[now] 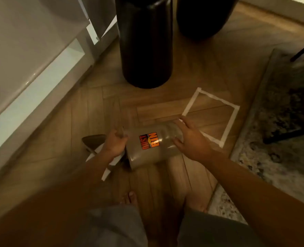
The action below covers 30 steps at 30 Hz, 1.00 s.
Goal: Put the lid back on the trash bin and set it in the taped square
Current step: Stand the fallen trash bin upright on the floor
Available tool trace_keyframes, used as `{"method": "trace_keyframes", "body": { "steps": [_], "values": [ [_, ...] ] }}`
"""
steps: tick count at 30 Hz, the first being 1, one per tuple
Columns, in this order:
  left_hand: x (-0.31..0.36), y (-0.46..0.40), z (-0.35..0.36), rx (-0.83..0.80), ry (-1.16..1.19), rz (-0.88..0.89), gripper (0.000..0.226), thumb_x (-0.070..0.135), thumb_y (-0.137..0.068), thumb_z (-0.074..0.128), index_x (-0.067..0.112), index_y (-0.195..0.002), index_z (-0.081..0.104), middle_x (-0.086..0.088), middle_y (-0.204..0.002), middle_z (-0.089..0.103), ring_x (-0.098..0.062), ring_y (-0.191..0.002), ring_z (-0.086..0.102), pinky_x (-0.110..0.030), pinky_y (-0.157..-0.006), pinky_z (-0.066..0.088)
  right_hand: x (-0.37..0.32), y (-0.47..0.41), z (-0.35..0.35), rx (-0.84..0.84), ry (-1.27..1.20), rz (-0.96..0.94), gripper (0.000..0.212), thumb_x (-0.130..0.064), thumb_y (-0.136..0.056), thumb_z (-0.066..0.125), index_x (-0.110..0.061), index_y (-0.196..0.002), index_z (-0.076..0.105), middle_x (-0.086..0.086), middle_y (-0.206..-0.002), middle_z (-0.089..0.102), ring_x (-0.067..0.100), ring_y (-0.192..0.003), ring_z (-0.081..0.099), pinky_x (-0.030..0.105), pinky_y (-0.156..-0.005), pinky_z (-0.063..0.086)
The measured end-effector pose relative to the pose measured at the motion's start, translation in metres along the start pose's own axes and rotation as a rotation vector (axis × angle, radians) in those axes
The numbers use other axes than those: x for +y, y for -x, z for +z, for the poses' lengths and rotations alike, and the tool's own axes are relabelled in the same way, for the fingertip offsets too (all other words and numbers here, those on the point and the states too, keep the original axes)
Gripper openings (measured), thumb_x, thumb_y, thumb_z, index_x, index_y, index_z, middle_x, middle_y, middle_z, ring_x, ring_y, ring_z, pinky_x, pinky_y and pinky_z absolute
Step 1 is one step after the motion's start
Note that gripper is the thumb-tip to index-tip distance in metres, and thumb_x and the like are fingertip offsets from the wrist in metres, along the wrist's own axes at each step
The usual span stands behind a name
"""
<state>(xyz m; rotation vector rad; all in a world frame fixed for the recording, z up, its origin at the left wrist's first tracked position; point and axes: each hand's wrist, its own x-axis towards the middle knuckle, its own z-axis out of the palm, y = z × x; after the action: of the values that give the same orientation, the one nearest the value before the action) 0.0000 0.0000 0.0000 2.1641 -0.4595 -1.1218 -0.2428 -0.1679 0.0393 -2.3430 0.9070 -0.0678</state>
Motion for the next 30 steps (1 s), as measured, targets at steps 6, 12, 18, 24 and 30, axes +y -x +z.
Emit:
{"method": "trace_keyframes", "body": {
  "steps": [6, 12, 18, 24, 30],
  "values": [
    [-0.008, -0.018, 0.012, 0.067, 0.167, -0.057, 0.022, 0.013, -0.101, 0.058, 0.008, -0.118, 0.071, -0.008, -0.11, 0.074, -0.026, -0.104, 0.071, -0.047, -0.098, 0.056, 0.013, -0.016, 0.038, -0.173, 0.114, 0.006, 0.066, -0.032, -0.097, 0.071, -0.011, -0.155, 0.045, 0.019, -0.166, 0.033, 0.04, -0.154, 0.03, 0.052, -0.123, 0.031],
    [0.002, -0.017, 0.018, 0.115, 0.09, 0.028, 0.024, 0.016, -0.102, 0.06, 0.007, -0.123, 0.068, -0.007, -0.112, 0.073, -0.021, -0.099, 0.069, -0.039, -0.094, 0.056, 0.01, -0.02, 0.039, -0.172, 0.085, 0.037, 0.064, -0.028, -0.097, 0.071, -0.011, -0.154, 0.048, 0.017, -0.165, 0.036, 0.036, -0.153, 0.031, 0.046, -0.122, 0.03],
    [0.027, -0.011, 0.023, 0.023, 0.065, 0.105, 0.032, 0.027, -0.099, 0.066, 0.01, -0.126, 0.07, -0.002, -0.114, 0.075, -0.02, -0.105, 0.072, -0.044, -0.098, 0.057, -0.003, -0.032, 0.016, -0.105, -0.014, 0.066, 0.053, -0.033, -0.1, 0.066, -0.018, -0.15, 0.055, 0.011, -0.166, 0.036, 0.03, -0.152, 0.036, 0.043, -0.122, 0.033],
    [0.062, 0.002, 0.036, -0.094, -0.009, 0.235, 0.029, 0.027, -0.098, 0.067, 0.015, -0.124, 0.072, 0.003, -0.111, 0.074, -0.013, -0.102, 0.07, -0.023, -0.088, 0.054, -0.022, -0.042, -0.023, 0.046, -0.228, 0.155, 0.045, -0.037, -0.104, 0.061, -0.019, -0.144, 0.059, 0.001, -0.149, 0.058, 0.017, -0.134, 0.055, 0.026, -0.098, 0.041],
    [0.08, 0.018, 0.051, -0.246, -0.098, 0.337, 0.026, 0.022, -0.097, 0.069, 0.016, -0.122, 0.074, 0.009, -0.104, 0.071, -0.001, -0.092, 0.065, -0.005, -0.073, 0.049, -0.014, -0.047, -0.04, 0.103, -0.406, 0.287, 0.046, -0.044, -0.102, 0.062, -0.021, -0.141, 0.061, -0.007, -0.117, 0.068, 0.013, -0.107, 0.068, 0.025, -0.077, 0.053]
  ]
}}
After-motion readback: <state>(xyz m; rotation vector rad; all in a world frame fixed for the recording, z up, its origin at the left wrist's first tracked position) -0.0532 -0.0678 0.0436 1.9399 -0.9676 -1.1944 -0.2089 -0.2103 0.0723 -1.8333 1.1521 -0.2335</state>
